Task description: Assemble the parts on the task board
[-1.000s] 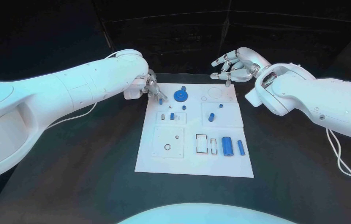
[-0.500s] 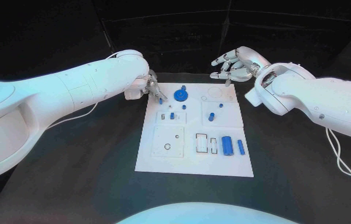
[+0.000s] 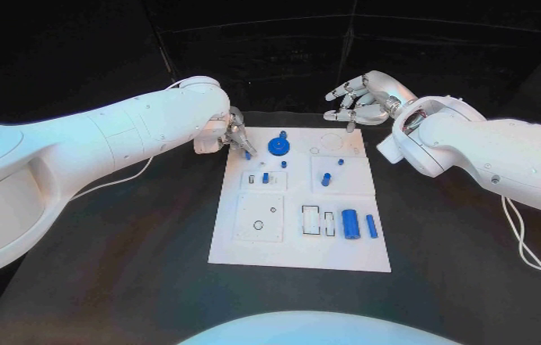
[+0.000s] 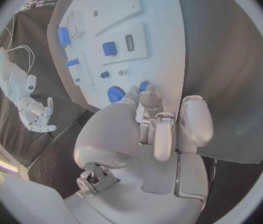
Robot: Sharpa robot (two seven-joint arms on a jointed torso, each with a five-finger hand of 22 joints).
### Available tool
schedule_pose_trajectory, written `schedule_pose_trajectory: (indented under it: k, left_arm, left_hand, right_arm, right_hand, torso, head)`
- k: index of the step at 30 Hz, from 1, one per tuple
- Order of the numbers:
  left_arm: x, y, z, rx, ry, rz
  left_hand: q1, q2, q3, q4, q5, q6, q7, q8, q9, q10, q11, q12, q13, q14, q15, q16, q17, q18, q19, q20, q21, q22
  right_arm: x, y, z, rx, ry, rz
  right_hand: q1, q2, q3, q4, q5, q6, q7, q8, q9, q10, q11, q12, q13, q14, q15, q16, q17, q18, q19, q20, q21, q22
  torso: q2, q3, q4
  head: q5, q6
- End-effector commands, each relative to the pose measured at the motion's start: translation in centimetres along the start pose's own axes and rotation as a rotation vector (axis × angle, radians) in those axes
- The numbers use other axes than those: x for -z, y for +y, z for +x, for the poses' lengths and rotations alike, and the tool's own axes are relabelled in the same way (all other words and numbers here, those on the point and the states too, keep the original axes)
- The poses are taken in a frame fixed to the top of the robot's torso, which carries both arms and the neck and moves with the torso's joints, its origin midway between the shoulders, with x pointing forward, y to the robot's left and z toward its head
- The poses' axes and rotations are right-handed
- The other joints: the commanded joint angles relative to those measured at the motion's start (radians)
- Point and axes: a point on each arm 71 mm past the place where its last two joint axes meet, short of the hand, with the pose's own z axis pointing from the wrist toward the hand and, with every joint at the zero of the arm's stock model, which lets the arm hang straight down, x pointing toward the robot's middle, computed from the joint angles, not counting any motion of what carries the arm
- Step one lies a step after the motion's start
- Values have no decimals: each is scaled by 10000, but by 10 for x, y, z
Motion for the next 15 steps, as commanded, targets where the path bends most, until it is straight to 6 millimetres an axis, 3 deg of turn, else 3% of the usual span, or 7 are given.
schedule_pose_trajectory:
  k: [1, 6, 7, 15]
  left_arm:
    - [0, -3, 1, 316, 167, 425]
    - [1, -3, 1, 354, 237, 495]
    - [1, -2, 1, 367, 232, 504]
    - [4, 4, -1, 765, -55, 767]
  left_hand:
    - [448, 163, 420, -308, 2, -44, -16, -37, -8, -72, 3, -97, -70, 1013, -9, -25, 2458, -12, -109, -4, -83, -51]
    - [441, 20, 1416, -768, -6, -76, 70, -27, -46, -60, 69, -263, -222, 1009, 57, -36, 2437, -12, -136, 29, -136, -59]
    - [241, -122, 1764, -856, -24, -85, 87, -1, -45, -40, 123, -298, -260, 1008, 59, -38, 2433, -10, -138, 44, -148, -55]
    - [-306, -523, 3232, -1277, 45, -89, 114, 191, 14, 38, 89, -316, -300, 1001, 96, -57, 2396, 3, -133, 73, -192, -41]
  right_arm:
    - [0, 2, 0, -35, 44, -111]
    - [0, 2, 0, -35, 50, -105]
    - [0, 2, 0, -35, 50, -103]
    - [0, 1, -1, -29, 44, -87]
  right_hand:
    - [86, -23, 2, 70, 58, -65, -15, 57, -2, -70, -1, 68, -20, -2, 44, -28, 0, 54, 61, 16, -55, -20]
    - [92, -21, 2, 81, 94, -69, -16, 65, -2, -73, -1, 75, -29, -2, 44, -25, 4, 54, 73, 15, -69, -29]
    - [92, -21, 2, 81, 94, -69, -16, 65, -2, -73, -1, 75, -29, -2, 44, -25, 4, 54, 73, 15, -69, -29]
    - [92, -21, 2, 81, 94, -69, -16, 65, -2, -73, -1, 75, -29, -2, 44, -25, 4, 54, 73, 15, -69, -29]
  torso:
    - [0, 0, 5]
    - [-1, 0, 7]
    - [-1, 1, 8]
    - [-10, 0, 17]
  head:
    - [-18, -6]
    - [-19, -9]
    - [-19, -12]
    - [-12, 1]
